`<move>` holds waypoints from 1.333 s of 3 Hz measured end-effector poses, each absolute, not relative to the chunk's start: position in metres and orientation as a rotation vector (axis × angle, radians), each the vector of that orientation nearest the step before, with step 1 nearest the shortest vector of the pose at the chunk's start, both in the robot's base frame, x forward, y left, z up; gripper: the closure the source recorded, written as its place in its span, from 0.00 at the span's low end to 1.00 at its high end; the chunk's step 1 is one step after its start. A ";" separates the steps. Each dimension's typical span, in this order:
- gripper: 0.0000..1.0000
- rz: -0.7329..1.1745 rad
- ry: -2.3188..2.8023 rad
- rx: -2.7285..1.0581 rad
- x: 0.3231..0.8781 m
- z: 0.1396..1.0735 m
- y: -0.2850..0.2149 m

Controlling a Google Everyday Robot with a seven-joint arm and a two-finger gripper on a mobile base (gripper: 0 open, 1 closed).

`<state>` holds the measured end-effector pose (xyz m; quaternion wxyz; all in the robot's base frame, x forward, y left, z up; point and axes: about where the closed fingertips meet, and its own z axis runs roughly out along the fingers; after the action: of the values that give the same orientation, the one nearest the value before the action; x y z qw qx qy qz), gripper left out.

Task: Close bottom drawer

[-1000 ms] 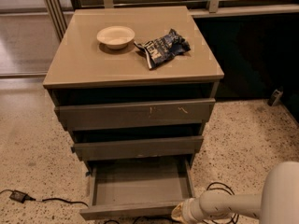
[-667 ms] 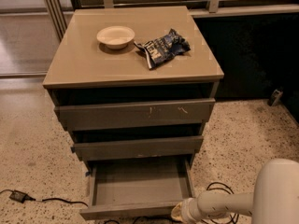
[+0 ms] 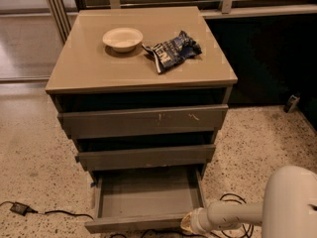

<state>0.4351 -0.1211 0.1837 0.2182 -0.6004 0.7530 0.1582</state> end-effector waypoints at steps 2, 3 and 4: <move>0.35 0.438 2.084 -1.662 0.435 0.184 -0.121; 0.12 0.438 2.084 -1.662 0.435 0.184 -0.121; 0.00 0.450 2.068 -1.647 0.454 0.177 -0.114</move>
Offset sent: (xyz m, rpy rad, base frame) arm 0.0000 0.0000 0.0000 0.0000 0.0000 0.0000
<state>0.4542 -0.1140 0.1773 0.2280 -0.5980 0.7508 0.1633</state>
